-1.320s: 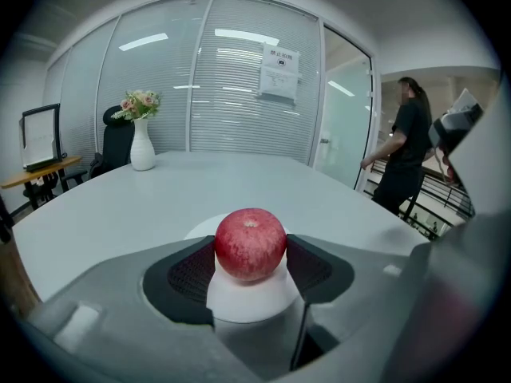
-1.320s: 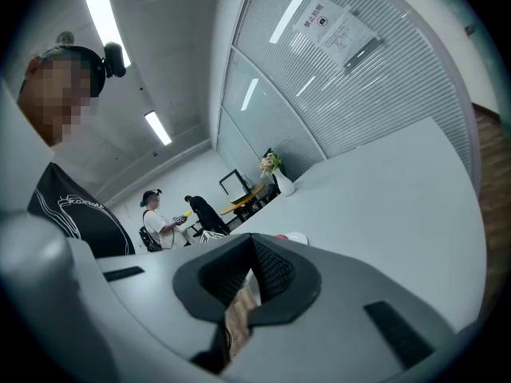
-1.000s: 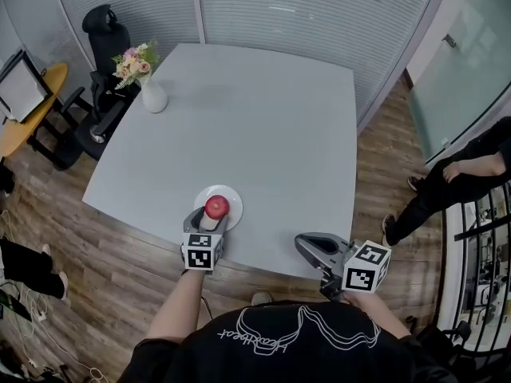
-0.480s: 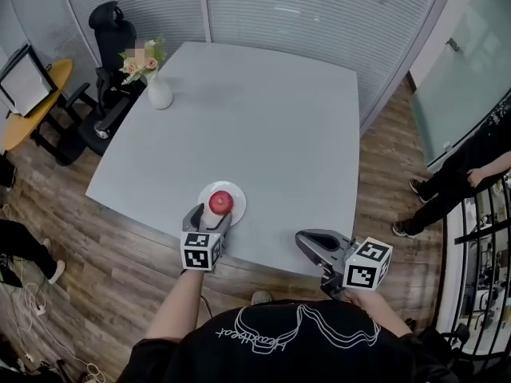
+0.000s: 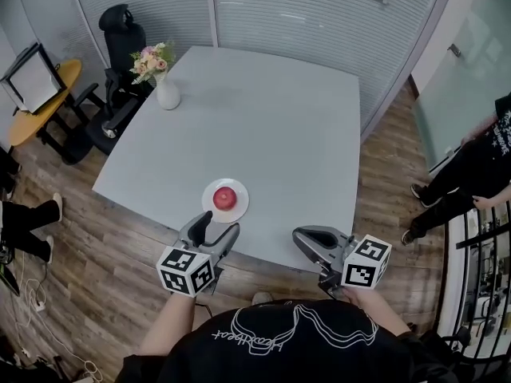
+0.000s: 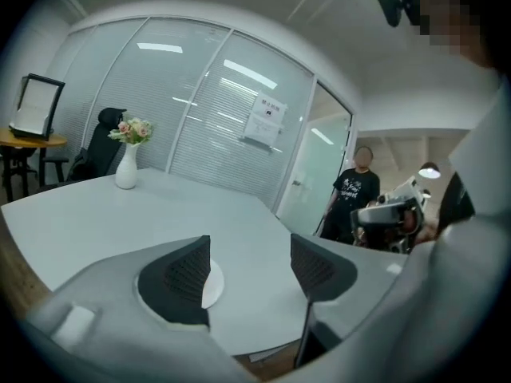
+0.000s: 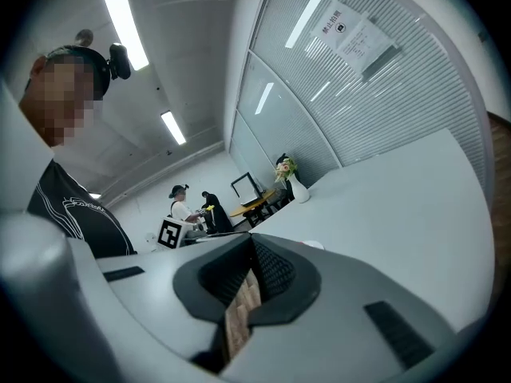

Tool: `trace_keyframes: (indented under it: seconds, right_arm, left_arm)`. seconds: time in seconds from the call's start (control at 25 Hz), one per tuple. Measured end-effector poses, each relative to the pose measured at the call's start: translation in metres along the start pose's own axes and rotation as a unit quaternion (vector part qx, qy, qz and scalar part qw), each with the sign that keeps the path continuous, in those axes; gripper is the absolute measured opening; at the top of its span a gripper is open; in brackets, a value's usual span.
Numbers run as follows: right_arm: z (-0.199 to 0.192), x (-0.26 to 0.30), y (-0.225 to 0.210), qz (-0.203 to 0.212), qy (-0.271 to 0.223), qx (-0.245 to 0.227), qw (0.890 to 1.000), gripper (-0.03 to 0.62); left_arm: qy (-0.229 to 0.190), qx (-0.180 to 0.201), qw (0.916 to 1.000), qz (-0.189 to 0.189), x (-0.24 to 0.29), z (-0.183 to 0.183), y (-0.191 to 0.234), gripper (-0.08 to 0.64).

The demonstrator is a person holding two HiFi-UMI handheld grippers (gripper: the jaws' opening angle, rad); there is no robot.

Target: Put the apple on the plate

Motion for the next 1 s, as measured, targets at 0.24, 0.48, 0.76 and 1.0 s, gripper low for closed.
trace_keyframes:
  seconds: [0.24, 0.48, 0.76, 1.0]
  right_arm:
    - [0.001, -0.005, 0.023, 0.024, 0.006, -0.038, 0.999, 0.009]
    - [-0.005, -0.003, 0.043, 0.058, -0.001, -0.047, 0.997, 0.009]
    - [-0.014, 0.002, 0.058, 0.079, 0.020, -0.066, 0.995, 0.009]
    - [-0.012, 0.002, 0.061, 0.079, 0.021, -0.068, 0.994, 0.008]
  left_arm:
    - [-0.028, 0.041, 0.9935, -0.102, -0.039, 0.024, -0.070, 0.133]
    - [-0.034, 0.021, 0.9913, -0.126, -0.058, 0.024, -0.099, 0.044]
    - [-0.038, 0.025, 0.9919, -0.119, -0.066, 0.018, -0.105, 0.017]
    - [-0.036, 0.027, 0.9923, -0.115, -0.066, 0.016, -0.107, 0.017]
Point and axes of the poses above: the fingertips, and each gripper's own axes: x forward along the fingers, y to its left, z out of its top, the point moved 3 cm from there along -x, backward along the fingers, and after that the axes turned 5 degrees about y, right-handed, at the moved point
